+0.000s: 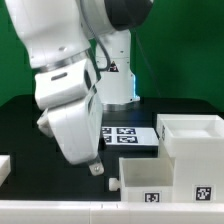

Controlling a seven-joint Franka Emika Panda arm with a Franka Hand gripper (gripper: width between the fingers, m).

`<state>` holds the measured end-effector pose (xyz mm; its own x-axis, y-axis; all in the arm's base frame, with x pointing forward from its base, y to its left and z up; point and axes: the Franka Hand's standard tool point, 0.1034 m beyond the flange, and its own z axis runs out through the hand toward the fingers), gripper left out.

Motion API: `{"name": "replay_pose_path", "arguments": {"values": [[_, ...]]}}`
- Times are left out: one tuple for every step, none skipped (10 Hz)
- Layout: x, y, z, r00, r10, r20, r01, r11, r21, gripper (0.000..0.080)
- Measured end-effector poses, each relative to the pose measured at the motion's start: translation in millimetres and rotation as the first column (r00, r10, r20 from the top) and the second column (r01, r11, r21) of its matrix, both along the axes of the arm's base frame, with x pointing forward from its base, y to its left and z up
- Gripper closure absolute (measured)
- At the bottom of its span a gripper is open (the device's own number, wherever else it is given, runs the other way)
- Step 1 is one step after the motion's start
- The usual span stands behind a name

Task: Assemble drawer

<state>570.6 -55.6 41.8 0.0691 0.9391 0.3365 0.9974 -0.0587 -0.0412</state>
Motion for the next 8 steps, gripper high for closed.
{"name": "replay_pose_path", "arguments": {"values": [[-4.5, 2.4, -10.3, 1.0, -0.003, -0.015, 0.003, 1.0, 0.01, 0.015], [-6.1, 4.4, -14.1, 1.0, -0.004, -0.022, 0.004, 1.0, 0.014, 0.015], [-7.5, 9.1, -17.9, 1.0, -0.006, -0.03, 0.007, 1.0, 0.018, 0.015], [-7.3, 14.0, -20.2, 0.999, -0.024, -0.031, 0.024, 1.0, 0.015, 0.015], [-8.3, 22.1, -20.9, 0.999, -0.032, -0.032, 0.032, 0.999, 0.014, 0.015], [-8.8, 30.2, -20.6, 0.999, -0.033, -0.034, 0.034, 0.999, 0.014, 0.015], [-8.6, 39.7, -20.8, 0.999, -0.043, -0.034, 0.043, 0.999, 0.013, 0.015], [-8.5, 50.2, -20.8, 0.999, -0.045, -0.028, 0.046, 0.999, 0.013, 0.015]]}}
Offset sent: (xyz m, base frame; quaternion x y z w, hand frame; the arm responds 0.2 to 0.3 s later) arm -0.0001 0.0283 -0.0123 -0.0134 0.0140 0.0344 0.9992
